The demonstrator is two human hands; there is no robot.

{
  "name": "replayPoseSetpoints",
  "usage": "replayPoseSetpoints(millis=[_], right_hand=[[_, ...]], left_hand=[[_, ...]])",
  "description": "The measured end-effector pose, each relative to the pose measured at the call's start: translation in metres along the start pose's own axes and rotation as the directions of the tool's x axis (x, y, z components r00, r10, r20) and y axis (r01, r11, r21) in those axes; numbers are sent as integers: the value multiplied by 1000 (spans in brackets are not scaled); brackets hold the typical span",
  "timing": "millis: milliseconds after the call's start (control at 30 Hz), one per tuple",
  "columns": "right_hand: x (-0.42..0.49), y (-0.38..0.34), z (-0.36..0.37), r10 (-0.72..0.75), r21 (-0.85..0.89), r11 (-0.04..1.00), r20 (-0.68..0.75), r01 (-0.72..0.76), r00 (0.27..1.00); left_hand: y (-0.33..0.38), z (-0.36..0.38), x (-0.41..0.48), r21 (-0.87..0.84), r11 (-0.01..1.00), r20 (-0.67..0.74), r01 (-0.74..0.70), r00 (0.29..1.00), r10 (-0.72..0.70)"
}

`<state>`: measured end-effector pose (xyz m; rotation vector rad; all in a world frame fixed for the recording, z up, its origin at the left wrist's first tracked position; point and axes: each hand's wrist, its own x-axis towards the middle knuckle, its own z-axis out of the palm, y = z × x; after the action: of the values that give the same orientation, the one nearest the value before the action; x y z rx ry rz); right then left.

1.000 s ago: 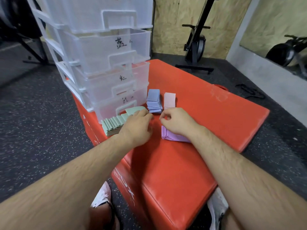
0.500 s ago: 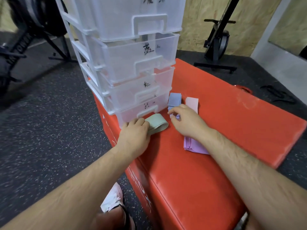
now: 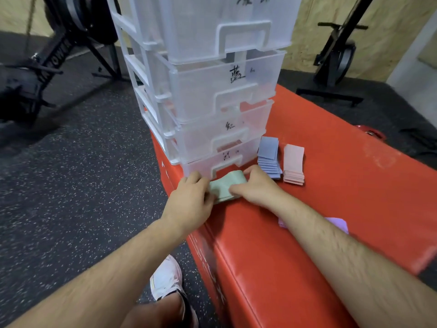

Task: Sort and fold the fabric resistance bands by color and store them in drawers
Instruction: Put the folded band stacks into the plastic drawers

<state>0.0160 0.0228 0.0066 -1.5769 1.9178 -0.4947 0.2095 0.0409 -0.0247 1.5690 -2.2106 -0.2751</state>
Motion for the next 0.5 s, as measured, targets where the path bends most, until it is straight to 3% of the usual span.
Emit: replayPoseSetpoints(millis=[133,267,500], right_hand=[[-11,-2,-7,-83,61,995,68,79,994],[-36,0,-20,-242,131,965,113,227,964],[-87,-3,-69,-407,71,911,-23,407,913]], left_hand=[[6,-9,-5,92,996,30,10,999,-13],[9,-18,-16,53,998,109,-33,994,28],[29,-57,-33,-297,955,238,7,969,67]])
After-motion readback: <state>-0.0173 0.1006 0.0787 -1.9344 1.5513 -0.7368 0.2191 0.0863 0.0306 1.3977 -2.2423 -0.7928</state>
